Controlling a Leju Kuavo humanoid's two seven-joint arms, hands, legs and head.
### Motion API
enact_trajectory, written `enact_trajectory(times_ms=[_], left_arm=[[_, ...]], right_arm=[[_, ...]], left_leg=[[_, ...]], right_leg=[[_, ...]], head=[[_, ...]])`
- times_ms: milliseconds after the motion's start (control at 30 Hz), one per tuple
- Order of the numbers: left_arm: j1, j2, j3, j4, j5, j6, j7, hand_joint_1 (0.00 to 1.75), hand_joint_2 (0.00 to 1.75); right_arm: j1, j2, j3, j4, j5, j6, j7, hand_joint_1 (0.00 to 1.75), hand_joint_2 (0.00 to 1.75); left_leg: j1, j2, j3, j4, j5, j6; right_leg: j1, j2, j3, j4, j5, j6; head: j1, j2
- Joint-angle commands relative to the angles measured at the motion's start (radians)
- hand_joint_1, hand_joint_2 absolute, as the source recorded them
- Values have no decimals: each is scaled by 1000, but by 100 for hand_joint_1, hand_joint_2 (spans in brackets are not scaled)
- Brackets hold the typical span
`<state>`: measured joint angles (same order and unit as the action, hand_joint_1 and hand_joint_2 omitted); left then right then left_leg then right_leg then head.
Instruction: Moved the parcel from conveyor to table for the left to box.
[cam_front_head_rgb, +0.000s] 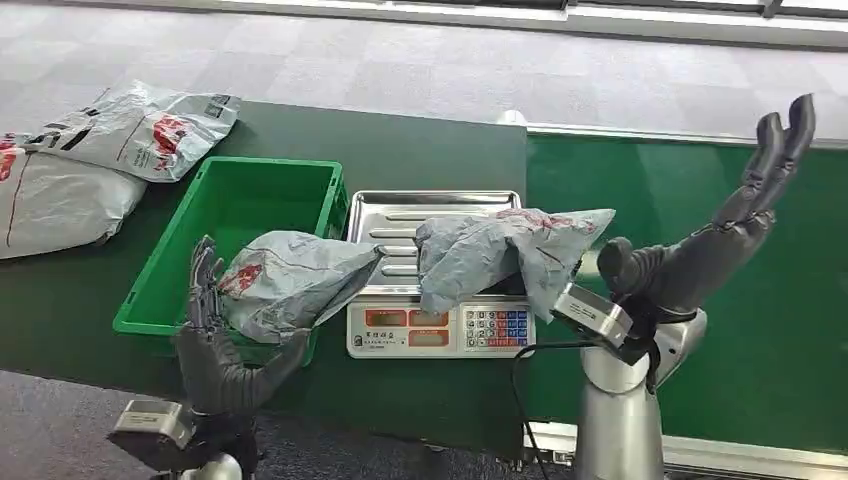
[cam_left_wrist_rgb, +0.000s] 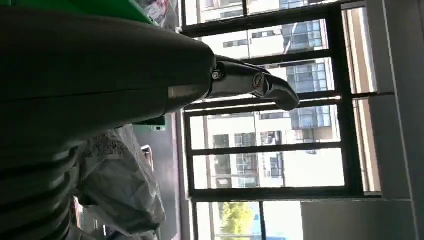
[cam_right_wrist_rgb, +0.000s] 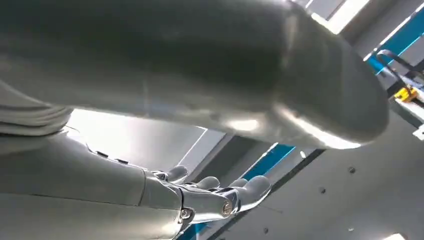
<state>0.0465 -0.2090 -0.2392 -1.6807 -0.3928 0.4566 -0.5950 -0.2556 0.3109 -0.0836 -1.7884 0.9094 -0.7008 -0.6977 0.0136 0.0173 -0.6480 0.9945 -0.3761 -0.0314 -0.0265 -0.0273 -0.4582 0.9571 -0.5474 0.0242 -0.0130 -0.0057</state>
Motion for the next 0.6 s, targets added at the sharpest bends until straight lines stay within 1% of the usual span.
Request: enact_trajectory(times_ms=[33, 100, 133, 167, 200, 233, 267, 300, 333, 467, 500, 533, 567, 600], left_arm=[[-382, 89, -109, 262, -381, -80, 171, 0, 175], [-445, 91, -114, 301, -382, -99, 195, 0, 175], [-499, 99, -125, 334, -389, -110, 203, 0, 175], [-520, 99, -129, 347, -386, -115, 208, 0, 175], [-537, 100, -135, 360, -385, -120, 213, 0, 175], [-565, 97, -147, 383, -389, -127, 225, 0, 175], [-573, 95, -152, 393, -388, -129, 231, 0, 175], [-593, 90, -166, 414, -411, -130, 245, 0, 175], [-615, 80, -184, 445, -437, -128, 256, 0, 175], [-662, 47, -230, 526, -478, -115, 261, 0, 175], [-662, 47, -230, 526, -478, -115, 261, 0, 175], [-662, 47, -230, 526, -478, -115, 261, 0, 175], [-662, 47, -230, 526, -478, -115, 261, 0, 175], [-662, 47, -230, 526, -478, -115, 261, 0, 175]], right_arm=[[52, 38, -31, 36, -116, 3, 0, 0, 175], [56, 38, -27, 53, -131, 3, 0, 0, 175], [52, 38, -39, 74, -140, 3, 0, 0, 175], [49, 38, -48, 88, -135, 3, 0, 0, 175], [57, 38, -38, 91, -138, 3, 5, 0, 175], [46, 38, -45, 117, -173, 3, 0, 0, 175], [47, 38, -46, 136, -177, 3, 0, 0, 175], [45, 38, -53, 158, -161, 3, 0, 0, 175], [46, 38, -62, 158, -181, 3, 0, 0, 175], [45, 38, -92, 194, -175, 3, 20, 0, 175], [45, 38, -92, 194, -175, 3, 20, 0, 175], [45, 38, -92, 194, -175, 3, 20, 0, 175], [45, 38, -92, 194, -175, 3, 20, 0, 175], [45, 38, -92, 194, -175, 3, 20, 0, 175]], left_leg=[[1, -9, -1, -1, 4, 1], [2, -10, -2, -1, 5, 2], [1, -9, -1, -1, 5, 2], [2, -10, -2, -1, 5, 2], [1, -7, -1, -1, 4, 1], [2, -7, -1, -1, 5, 1], [2, -7, -1, -2, 6, 3], [1, -4, 0, -1, 4, 2], [1, -4, 0, -1, 4, 3], [2, -7, 0, -1, 4, 3], [1, -4, 0, 0, 4, 2], [1, -5, 0, -1, 4, 3], [1, -3, 0, 0, 3, 3], [1, -5, 0, -2, 5, 4]], right_leg=[[1, -7, 2, -1, 0, -2], [2, -6, 0, 0, 2, -3], [1, -5, 1, 0, 2, -2], [2, -6, 0, 0, 3, -3], [1, -4, 1, 0, 2, -1], [2, -4, 1, -1, 3, -1], [2, -4, 1, -1, 4, -2], [1, -1, 1, -1, 3, 0], [2, -1, 2, -1, 4, -1], [2, -3, 3, -2, 4, 0], [1, -2, 2, -1, 3, 1], [1, -2, 2, -2, 4, 0], [1, 0, 2, -1, 3, 0], [1, 1, 2, -2, 4, -2]], head=[[0, 0], [0, 0], [0, 0], [0, 0], [0, 0], [0, 0], [0, 0], [0, 0], [0, 0], [0, 0], [0, 0], [0, 0], [0, 0], [0, 0]])
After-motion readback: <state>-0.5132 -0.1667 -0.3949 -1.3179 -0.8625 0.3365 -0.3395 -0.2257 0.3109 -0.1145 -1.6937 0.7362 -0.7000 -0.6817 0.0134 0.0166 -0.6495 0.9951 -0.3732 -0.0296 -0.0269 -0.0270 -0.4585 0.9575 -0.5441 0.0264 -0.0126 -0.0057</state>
